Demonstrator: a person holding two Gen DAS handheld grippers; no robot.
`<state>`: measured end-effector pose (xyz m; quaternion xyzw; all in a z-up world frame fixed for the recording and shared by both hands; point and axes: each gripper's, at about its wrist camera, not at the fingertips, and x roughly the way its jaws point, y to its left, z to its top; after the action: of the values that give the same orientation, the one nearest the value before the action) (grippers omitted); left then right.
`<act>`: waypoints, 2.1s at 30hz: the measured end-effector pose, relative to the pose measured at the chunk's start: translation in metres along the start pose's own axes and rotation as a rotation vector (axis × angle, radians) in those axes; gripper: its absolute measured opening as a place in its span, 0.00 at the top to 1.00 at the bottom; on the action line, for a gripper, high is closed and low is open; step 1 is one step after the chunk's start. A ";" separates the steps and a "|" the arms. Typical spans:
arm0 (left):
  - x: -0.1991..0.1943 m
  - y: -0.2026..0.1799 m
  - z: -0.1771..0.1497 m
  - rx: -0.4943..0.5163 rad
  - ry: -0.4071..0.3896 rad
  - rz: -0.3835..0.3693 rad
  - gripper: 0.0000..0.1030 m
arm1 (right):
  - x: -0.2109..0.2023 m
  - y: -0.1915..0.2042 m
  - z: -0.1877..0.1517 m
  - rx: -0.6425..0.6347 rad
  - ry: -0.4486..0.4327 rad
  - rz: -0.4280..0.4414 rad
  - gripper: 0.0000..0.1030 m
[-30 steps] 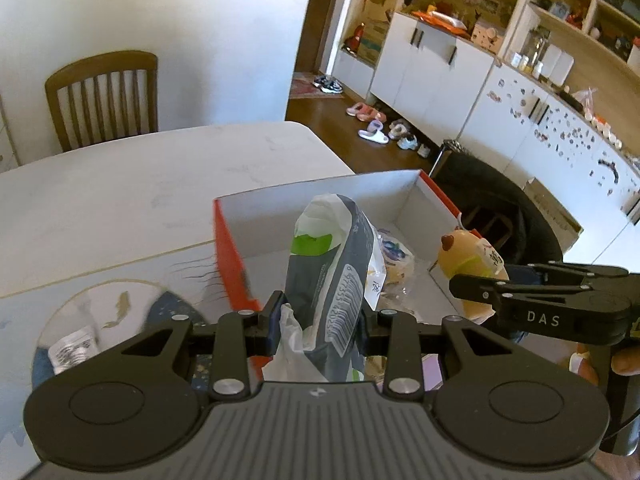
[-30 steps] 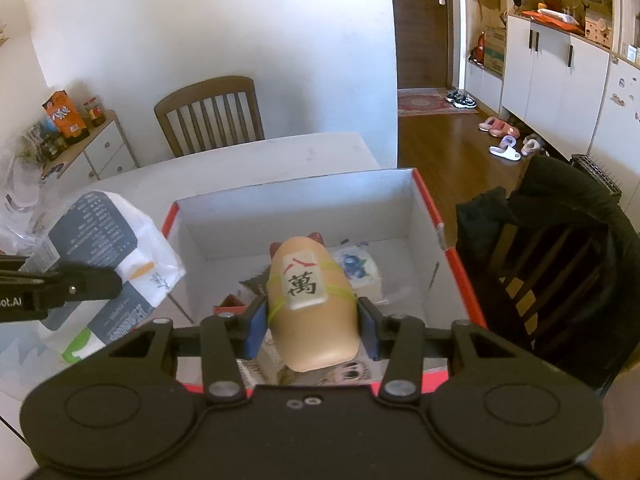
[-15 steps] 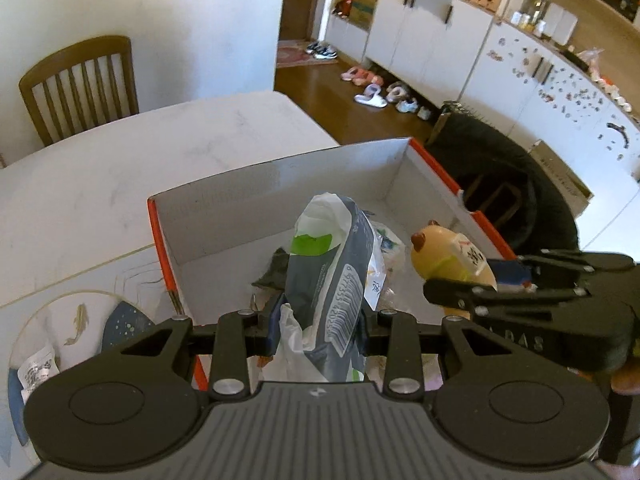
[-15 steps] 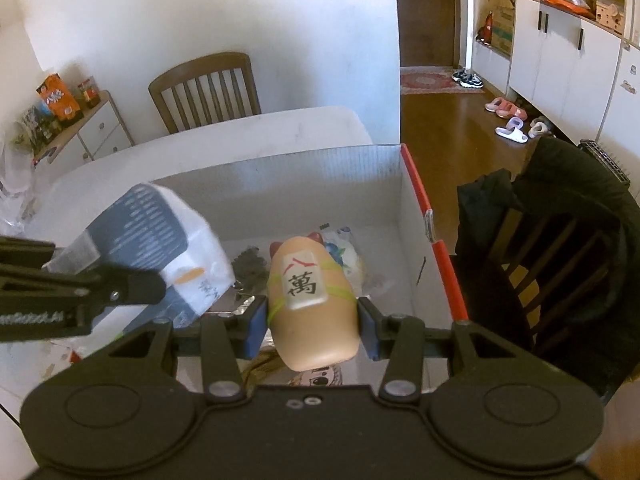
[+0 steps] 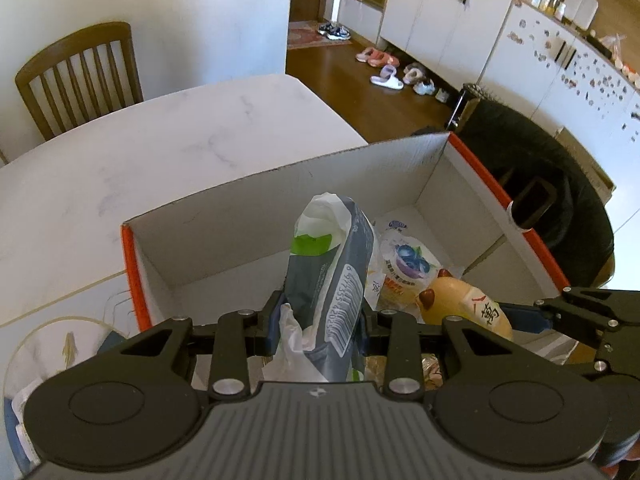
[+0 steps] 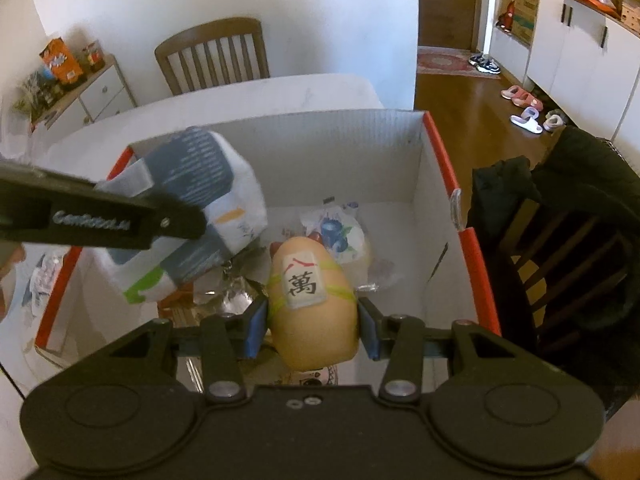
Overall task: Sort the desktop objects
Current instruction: 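Lower the wipes pack into the box and open the left tool while the right tool releases the pig, then move both tools back from the box to the items on the table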
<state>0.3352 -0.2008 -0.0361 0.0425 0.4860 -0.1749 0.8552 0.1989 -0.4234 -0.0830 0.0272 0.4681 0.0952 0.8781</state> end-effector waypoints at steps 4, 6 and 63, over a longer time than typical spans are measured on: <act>0.012 -0.002 -0.001 0.021 0.021 0.013 0.68 | 0.007 0.003 -0.002 -0.032 0.029 0.009 0.56; 0.018 -0.001 -0.003 0.029 0.029 0.021 0.68 | 0.012 0.004 -0.003 -0.050 0.044 0.005 0.56; -0.086 0.004 -0.053 0.025 -0.152 -0.122 0.37 | -0.056 0.021 0.001 -0.130 -0.120 0.106 0.14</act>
<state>0.2530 -0.1622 0.0080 0.0101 0.4191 -0.2356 0.8768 0.1664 -0.4133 -0.0343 0.0007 0.4055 0.1700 0.8982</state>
